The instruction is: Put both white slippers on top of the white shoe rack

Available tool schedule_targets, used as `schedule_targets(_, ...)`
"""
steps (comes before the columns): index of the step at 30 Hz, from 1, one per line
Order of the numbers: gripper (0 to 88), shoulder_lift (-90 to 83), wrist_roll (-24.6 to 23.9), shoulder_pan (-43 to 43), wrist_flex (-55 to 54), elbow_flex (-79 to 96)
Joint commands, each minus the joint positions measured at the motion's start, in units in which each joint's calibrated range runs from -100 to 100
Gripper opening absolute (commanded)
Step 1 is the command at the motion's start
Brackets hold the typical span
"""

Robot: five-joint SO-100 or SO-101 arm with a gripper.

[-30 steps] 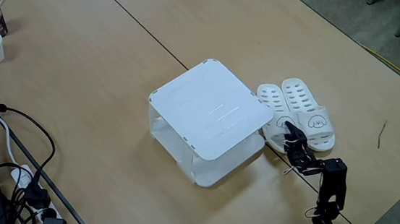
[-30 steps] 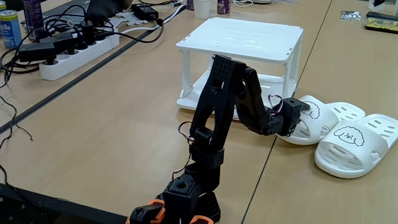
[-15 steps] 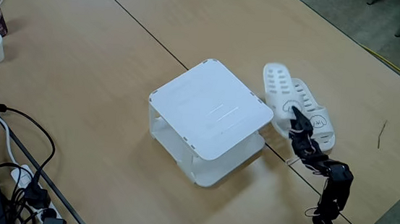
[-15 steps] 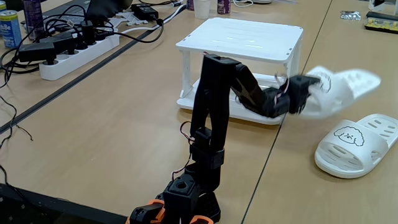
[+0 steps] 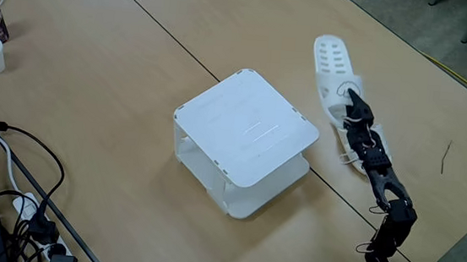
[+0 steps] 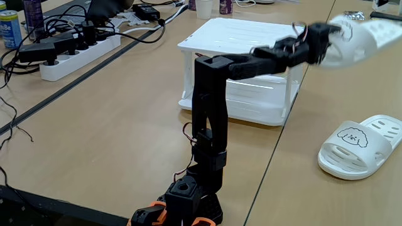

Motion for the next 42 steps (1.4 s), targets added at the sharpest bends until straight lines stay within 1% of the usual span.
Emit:
schedule_targets(1, 0.7, -7.1, 0.4, -3.4, 5.2, -14.6)
schedule_targets(9, 0.7, -7.1, 0.4, -15.4, 12.1, -21.7)
schedule_targets(21, 0.7, -6.7, 0.4, -31.9, 12.3, -21.4)
schedule_targets(25, 0.7, -6.3, 0.4, -36.1, 12.4, -20.9)
schedule_targets(29, 0.7, -4.2, 0.4, -37.8, 12.4, -20.0)
schedule_targets(40, 0.8, 1.5, 0.4, -37.2, 12.3, -20.1)
schedule_targets(42, 1.9, 2.2, 0.4, -37.2, 12.2, -20.1)
